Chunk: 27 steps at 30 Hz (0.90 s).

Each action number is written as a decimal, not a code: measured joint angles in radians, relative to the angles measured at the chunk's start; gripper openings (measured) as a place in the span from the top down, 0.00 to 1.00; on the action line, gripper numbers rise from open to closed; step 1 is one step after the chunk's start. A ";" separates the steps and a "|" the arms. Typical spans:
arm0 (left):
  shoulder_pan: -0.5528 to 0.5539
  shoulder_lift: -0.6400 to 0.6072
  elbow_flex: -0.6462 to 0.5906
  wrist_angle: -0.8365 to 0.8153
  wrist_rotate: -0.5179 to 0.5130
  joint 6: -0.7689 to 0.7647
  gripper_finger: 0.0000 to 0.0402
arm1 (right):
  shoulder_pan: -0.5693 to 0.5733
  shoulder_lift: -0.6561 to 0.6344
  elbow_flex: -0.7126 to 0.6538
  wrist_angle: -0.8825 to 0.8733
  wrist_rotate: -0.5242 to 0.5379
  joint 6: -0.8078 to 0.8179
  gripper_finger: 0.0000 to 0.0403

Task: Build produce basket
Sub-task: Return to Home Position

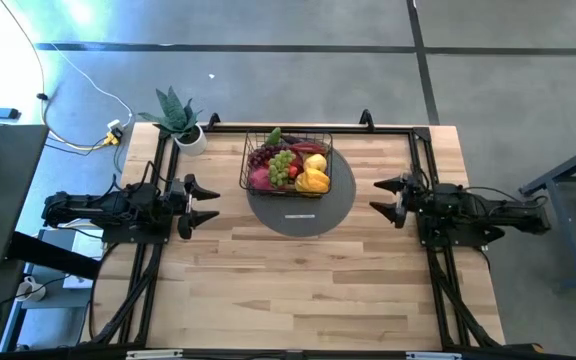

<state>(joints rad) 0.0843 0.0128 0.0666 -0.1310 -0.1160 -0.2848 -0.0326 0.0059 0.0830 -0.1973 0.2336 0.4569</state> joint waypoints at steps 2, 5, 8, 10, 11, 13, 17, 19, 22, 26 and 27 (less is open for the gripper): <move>0.000 0.000 0.000 0.000 0.000 0.000 0.30 | 0.000 0.000 0.000 0.000 -0.001 0.041 0.01; 0.000 0.000 0.000 0.000 0.000 0.000 0.30 | 0.000 0.000 0.000 -0.001 -0.001 0.067 0.01; 0.000 0.000 0.000 0.000 0.000 0.000 0.30 | 0.000 0.000 0.000 -0.001 -0.001 0.060 0.01; 0.000 0.000 0.000 0.000 0.000 0.000 0.30 | 0.000 0.000 0.000 -0.001 -0.001 0.063 0.01; 0.000 0.000 0.000 0.000 0.000 0.000 0.30 | 0.000 0.000 0.000 -0.001 -0.001 0.063 0.01; 0.000 0.000 0.000 0.000 0.000 0.000 0.30 | 0.000 0.000 0.000 -0.001 -0.001 0.061 0.01; 0.000 0.000 0.000 0.000 0.000 0.000 0.30 | 0.000 0.000 0.000 -0.002 -0.001 0.061 0.01; 0.000 0.000 0.000 0.000 0.000 0.000 0.30 | 0.000 0.000 0.000 -0.002 -0.001 0.061 0.01; 0.000 0.000 0.000 0.000 0.000 0.000 0.30 | 0.000 0.000 0.000 -0.002 -0.001 0.061 0.01; 0.000 0.000 0.000 0.000 0.000 0.000 0.30 | 0.000 0.000 0.000 -0.002 -0.001 0.060 0.01; 0.000 0.000 0.000 0.000 0.000 0.000 0.30 | 0.000 0.000 0.000 -0.002 -0.001 0.060 0.01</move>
<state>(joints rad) 0.0843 0.0128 0.0666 -0.1310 -0.1158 -0.2848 -0.0326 0.0059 0.0830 -0.1993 0.2329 0.5168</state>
